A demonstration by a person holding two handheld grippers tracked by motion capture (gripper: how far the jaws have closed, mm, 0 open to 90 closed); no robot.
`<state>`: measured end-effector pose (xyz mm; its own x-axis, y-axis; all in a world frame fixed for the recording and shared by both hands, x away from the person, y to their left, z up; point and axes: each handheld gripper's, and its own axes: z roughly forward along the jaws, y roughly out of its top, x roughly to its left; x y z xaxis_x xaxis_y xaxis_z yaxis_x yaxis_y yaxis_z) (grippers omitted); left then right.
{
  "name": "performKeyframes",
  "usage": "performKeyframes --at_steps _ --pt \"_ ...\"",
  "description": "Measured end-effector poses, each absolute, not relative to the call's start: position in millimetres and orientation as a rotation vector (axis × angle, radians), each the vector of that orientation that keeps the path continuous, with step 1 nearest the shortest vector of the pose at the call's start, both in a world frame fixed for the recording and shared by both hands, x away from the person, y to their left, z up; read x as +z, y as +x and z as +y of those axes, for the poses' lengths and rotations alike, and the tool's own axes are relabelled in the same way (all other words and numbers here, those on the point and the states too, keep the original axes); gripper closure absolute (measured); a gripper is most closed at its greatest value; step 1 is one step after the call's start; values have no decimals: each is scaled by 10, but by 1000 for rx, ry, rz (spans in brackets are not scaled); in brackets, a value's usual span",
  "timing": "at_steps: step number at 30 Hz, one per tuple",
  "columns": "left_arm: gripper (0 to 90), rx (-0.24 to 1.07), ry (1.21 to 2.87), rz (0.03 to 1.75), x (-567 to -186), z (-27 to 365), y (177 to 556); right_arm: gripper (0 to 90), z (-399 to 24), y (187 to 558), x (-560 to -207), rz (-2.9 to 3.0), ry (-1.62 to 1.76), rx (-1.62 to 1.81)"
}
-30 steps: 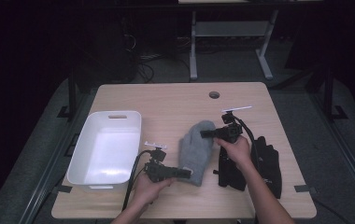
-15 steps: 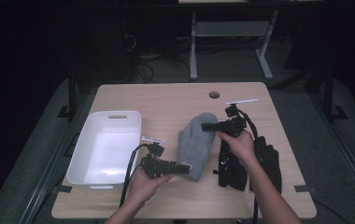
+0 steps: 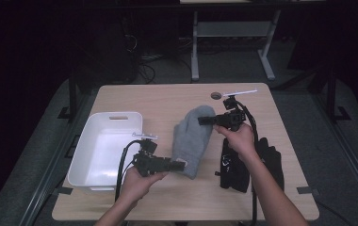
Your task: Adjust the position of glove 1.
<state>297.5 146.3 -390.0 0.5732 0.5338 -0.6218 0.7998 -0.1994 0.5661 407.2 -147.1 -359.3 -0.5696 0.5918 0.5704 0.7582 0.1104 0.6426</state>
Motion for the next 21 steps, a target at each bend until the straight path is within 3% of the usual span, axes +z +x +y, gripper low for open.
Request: performKeyframes --at_steps 21 --pt "480 -299 1838 1080 -3607 1877 2945 723 -1059 4160 -3207 -2212 -1265 -1483"
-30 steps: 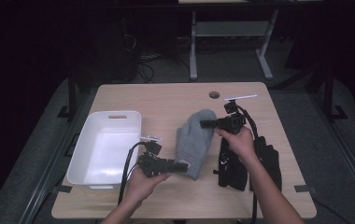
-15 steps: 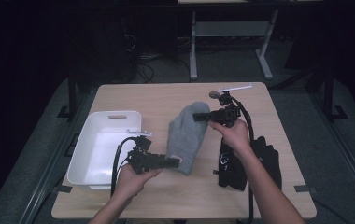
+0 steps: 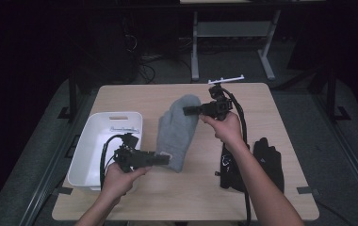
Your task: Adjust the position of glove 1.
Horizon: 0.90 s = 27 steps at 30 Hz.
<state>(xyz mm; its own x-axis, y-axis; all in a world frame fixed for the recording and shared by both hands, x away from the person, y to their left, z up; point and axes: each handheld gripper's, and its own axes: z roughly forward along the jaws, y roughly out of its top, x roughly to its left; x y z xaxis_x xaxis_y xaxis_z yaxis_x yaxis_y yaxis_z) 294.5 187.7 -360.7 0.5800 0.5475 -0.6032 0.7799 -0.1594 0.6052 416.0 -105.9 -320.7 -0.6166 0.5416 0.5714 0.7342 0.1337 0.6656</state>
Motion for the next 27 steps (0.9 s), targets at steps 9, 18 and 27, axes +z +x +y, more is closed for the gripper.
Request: performKeyframes --at_steps 9,18,27 --pt "480 -264 1809 1091 -3476 2089 2913 725 -825 4198 -3032 -2221 -1213 -1501" --pt "480 -237 1799 1097 -3410 2295 2893 726 -595 4251 -2942 -2228 -1174 -1492" --pt "480 -211 1775 1128 -3367 2507 2863 727 -353 4307 -2879 -2218 -1132 -1490"
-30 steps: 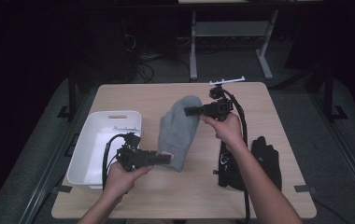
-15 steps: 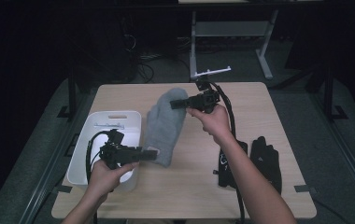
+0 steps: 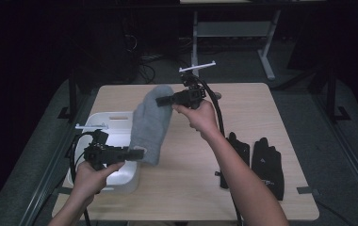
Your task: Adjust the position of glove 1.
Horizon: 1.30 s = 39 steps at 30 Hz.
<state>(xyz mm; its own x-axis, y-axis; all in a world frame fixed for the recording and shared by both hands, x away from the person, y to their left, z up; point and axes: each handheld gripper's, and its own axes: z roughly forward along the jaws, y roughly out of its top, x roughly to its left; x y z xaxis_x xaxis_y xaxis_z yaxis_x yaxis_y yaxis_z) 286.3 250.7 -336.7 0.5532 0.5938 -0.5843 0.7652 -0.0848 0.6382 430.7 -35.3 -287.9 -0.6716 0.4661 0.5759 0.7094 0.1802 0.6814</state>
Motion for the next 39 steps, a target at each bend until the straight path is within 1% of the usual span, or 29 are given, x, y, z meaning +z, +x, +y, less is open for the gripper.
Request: performKeyframes --at_steps 23,39 --pt "479 -169 1754 1190 -3339 2962 2781 726 154 4408 -2927 -2154 -1049 -1495" --pt "476 -162 1736 1245 -3440 3250 2728 727 504 4447 -3032 -2151 -1014 -1461"
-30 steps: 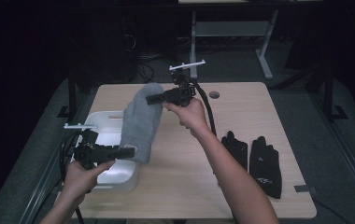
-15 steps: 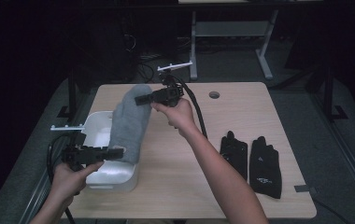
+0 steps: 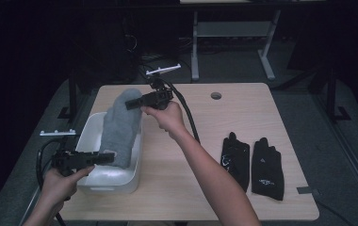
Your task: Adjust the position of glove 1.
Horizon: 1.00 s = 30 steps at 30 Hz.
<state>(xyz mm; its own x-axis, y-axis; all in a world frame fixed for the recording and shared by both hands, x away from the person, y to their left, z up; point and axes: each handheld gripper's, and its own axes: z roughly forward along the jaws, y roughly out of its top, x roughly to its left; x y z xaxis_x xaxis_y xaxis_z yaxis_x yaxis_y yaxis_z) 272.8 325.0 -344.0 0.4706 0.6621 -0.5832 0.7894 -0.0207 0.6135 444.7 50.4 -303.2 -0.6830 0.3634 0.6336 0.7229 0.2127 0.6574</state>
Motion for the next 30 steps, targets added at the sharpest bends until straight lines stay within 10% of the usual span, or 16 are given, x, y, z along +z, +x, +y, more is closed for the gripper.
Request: performKeyframes --at_steps 30 --pt "456 -180 1771 1338 -3767 3512 2657 731 918 4451 -3403 -2175 -992 -1357"
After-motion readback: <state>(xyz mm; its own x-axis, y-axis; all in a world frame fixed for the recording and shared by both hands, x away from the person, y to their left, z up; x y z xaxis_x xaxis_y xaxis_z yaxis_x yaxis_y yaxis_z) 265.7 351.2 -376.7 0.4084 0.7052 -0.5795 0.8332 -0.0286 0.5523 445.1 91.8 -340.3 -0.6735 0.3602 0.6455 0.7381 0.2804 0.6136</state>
